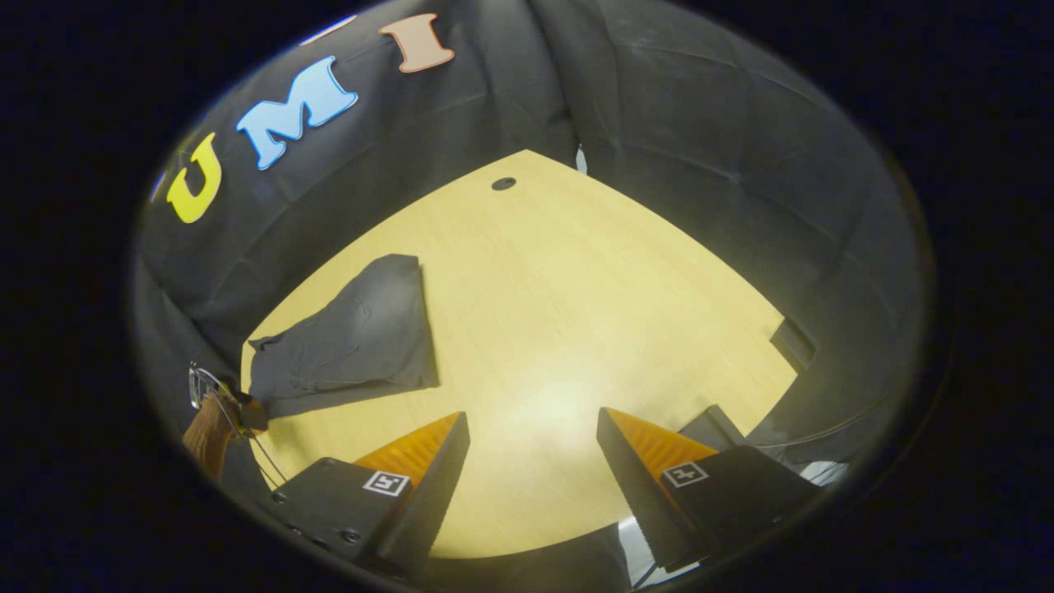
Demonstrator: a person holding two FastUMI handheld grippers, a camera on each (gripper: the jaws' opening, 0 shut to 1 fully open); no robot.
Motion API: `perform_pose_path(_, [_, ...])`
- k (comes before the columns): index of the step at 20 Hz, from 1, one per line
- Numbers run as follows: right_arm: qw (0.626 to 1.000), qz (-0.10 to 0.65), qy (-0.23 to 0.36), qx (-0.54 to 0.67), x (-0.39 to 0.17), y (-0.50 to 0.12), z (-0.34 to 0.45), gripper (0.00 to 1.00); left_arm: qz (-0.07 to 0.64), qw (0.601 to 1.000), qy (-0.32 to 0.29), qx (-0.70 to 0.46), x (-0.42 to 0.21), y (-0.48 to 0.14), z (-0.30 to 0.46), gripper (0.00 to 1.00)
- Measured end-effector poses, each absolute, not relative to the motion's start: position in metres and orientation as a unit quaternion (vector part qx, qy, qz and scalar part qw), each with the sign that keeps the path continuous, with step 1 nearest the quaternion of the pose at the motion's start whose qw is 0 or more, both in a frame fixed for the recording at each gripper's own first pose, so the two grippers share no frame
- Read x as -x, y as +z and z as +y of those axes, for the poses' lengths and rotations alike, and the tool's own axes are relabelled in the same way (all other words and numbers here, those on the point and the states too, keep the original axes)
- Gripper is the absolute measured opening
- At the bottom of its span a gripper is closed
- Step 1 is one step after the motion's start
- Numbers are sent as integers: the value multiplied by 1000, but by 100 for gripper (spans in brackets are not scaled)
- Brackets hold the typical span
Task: Grasp the waist and the cuffs of the jeans and fold them to make the two legs overlap; first hold the waist and fold one-third of the jeans toward the cuffs, then hold the cuffs and fold the remaining one-third in the same direction to finish folding.
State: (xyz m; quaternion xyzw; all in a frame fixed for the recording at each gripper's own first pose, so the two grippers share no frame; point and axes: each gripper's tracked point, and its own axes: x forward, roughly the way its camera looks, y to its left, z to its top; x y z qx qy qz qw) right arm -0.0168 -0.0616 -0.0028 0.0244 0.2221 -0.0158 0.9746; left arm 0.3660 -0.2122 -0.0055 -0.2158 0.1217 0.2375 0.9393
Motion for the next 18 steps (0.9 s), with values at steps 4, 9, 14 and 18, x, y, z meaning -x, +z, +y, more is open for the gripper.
perform_pose_path(4, [972, 232, -8, -40, 17, -11, -55, 95, 183, 964, 163, 103, -378, -2, -251, 91])
perform_pose_path(9, [969, 245, 3, -39, 15, -20, -47, 95, 181, 968, 128, 120, -379, 19, -264, 91])
perform_pose_path(14, [966, 252, 2, -50, 15, -24, -47, 95, 196, 974, 112, 38, -378, 21, -268, 91])
perform_pose_path(18, [967, 245, 4, -68, 13, -21, -48, 95, 186, 979, 57, 65, -374, 30, -274, 69])
